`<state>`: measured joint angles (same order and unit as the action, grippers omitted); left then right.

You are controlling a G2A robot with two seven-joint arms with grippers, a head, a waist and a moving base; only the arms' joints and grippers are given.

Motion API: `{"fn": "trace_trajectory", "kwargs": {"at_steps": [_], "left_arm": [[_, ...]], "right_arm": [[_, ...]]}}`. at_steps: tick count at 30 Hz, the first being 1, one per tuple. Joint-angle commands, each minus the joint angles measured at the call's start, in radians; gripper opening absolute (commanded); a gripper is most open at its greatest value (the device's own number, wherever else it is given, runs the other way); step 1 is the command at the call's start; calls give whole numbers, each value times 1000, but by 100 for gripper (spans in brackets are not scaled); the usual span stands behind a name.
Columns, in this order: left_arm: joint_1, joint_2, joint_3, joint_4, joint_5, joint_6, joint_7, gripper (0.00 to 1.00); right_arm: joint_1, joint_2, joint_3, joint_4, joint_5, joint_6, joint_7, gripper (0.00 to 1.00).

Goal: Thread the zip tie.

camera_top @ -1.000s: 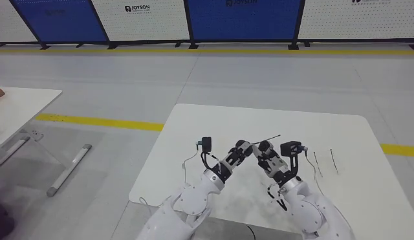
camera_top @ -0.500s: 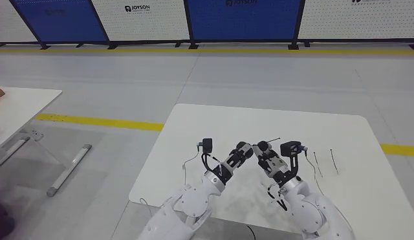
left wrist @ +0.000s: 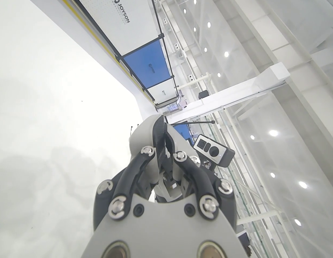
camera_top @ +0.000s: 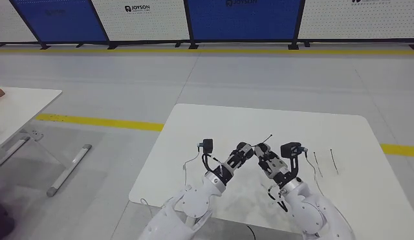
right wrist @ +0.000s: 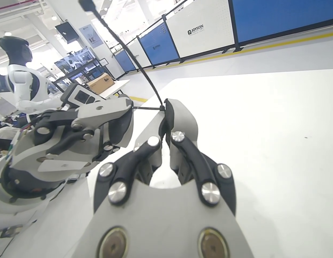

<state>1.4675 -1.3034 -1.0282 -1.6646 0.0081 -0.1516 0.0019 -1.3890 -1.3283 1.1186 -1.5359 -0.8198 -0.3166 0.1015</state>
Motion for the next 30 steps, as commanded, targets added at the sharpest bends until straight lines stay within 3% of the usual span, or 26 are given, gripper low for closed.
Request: {"fn": "trace_trajectory", "kwargs": {"at_steps": [1, 14, 30], "left_arm": [[0, -1, 1, -1, -3, -5, 4, 0], [13, 0, -4, -24, -2, -36, 8, 0], [64, 7, -17, -115, 14, -76, 4, 0]], "right_arm": [[-1, 1, 0, 2, -3, -2, 1, 0], [11, 1, -14, 23, -11, -5, 24, 0], [25, 0, -29, 64, -17, -1, 31, 0]]}}
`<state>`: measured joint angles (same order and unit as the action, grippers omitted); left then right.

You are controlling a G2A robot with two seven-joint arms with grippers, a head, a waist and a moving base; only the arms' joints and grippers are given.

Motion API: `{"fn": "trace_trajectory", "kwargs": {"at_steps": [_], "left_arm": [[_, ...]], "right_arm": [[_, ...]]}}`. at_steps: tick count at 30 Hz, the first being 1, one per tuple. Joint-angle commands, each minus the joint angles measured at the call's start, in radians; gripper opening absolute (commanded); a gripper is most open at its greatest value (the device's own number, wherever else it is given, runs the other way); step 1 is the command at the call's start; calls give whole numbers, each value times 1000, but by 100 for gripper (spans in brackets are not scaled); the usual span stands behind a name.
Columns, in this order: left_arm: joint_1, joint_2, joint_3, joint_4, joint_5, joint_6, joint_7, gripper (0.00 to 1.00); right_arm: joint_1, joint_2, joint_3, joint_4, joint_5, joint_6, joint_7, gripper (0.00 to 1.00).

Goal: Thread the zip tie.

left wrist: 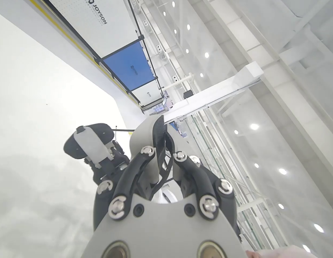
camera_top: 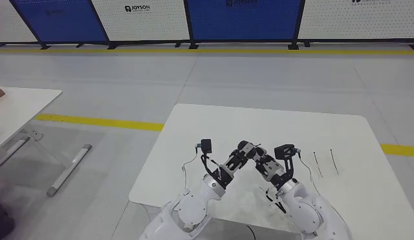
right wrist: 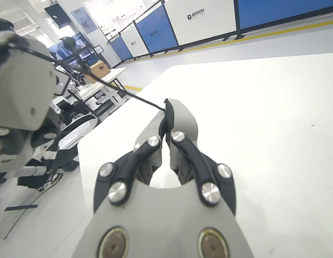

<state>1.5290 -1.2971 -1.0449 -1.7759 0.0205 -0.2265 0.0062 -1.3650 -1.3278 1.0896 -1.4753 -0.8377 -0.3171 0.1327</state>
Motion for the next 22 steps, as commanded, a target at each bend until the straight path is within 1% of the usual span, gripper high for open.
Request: {"fn": "trace_trajectory", "kwargs": {"at_steps": [1, 6, 7, 8, 9, 11, 14, 17, 18, 19, 21, 22], "left_arm": [[6, 1, 0, -8, 2, -2, 0, 0], [14, 2, -3, -18, 10, -4, 5, 0], [13, 2, -5, -15, 11, 0, 12, 0], [10, 1, -7, -8, 13, 4, 23, 0], [7, 0, -7, 2, 7, 9, 35, 0], [0, -2, -10, 16, -4, 15, 51, 0], [-11, -5, -20, 45, -21, 17, 75, 0], [-17, -6, -35, 74, -42, 14, 91, 0], [-18, -6, -41, 82, -48, 14, 95, 0], [-20, -6, -50, 95, -55, 14, 101, 0], [-22, -6, -58, 111, -60, 14, 108, 0], [-24, -6, -64, 122, -65, 15, 109, 0]], "right_arm": [[2, 0, -1, 7, 3, 0, 0, 0], [7, -1, -1, 22, 16, 0, -5, 0], [6, -2, 1, 22, 27, 0, -10, 6], [4, -2, 5, 20, 47, -2, -22, 91], [-1, -2, 17, 15, 80, -10, -40, 100], [-14, 0, 38, 3, 119, -23, -62, 100], [-52, 5, 86, -39, 200, -23, -122, 100], [-108, 14, 148, -101, 318, -23, -189, 100], [-125, 18, 170, -121, 359, -23, -204, 100], [-150, 24, 206, -142, 401, -23, -233, 100], [-184, 32, 249, -172, 471, -23, -258, 100], [-205, 38, 285, -187, 518, -23, -277, 100]]}}
